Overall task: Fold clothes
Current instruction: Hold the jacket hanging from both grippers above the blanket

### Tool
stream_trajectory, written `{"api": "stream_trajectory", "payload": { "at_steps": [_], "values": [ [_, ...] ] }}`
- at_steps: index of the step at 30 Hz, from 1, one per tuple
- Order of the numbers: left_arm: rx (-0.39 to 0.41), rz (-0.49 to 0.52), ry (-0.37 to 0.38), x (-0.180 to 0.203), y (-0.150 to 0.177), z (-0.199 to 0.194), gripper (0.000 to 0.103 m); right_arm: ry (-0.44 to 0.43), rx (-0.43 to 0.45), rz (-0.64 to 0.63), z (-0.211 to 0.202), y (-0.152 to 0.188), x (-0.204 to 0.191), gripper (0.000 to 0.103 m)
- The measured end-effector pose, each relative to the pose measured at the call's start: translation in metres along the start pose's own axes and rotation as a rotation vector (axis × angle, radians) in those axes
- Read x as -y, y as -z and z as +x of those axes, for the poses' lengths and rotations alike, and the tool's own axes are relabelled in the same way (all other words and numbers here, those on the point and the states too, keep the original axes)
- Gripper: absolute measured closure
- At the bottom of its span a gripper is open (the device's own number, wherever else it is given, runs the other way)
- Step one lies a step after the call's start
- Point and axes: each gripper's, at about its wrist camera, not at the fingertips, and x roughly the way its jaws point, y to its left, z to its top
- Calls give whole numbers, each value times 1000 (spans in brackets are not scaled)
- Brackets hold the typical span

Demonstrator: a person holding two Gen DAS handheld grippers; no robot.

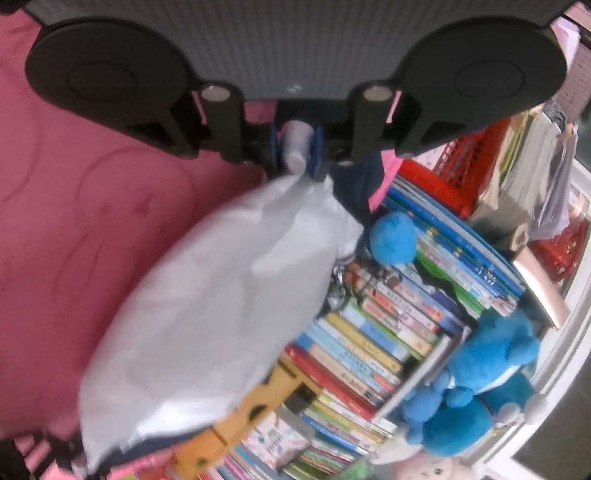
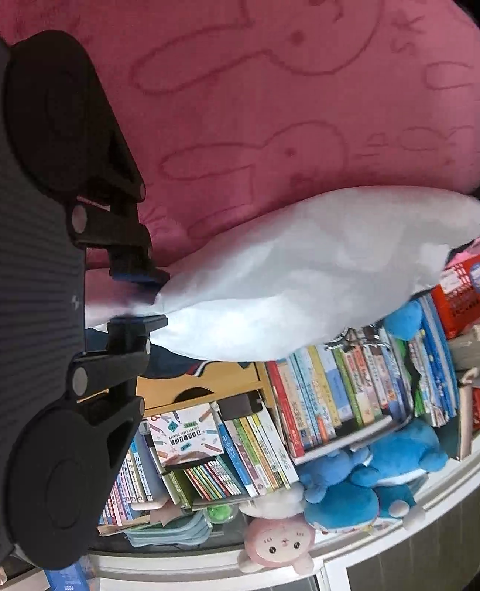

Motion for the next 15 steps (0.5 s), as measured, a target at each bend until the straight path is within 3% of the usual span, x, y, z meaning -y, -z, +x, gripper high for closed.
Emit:
{"api": "stream_trajectory", "payload": {
  "at_steps": [5,8,10,13,15],
  "values": [
    [-14,39,-20,-1,-1,18,81,10,2,-17,21,0,-2,83],
    [-30,20,-57,-3,-6,28,81,99,39,-40,38,-3,-4,79],
    [-42,-10,-75,-4,-10,35,84,148,46,-64,50,-7,-10,83],
    [-32,-49,-91,-8,-15,34,92,138,18,-40,58,-15,-8,95],
    [-8,-81,-88,-18,-14,27,94,133,20,-31,50,-14,-5,97]
  ]
}}
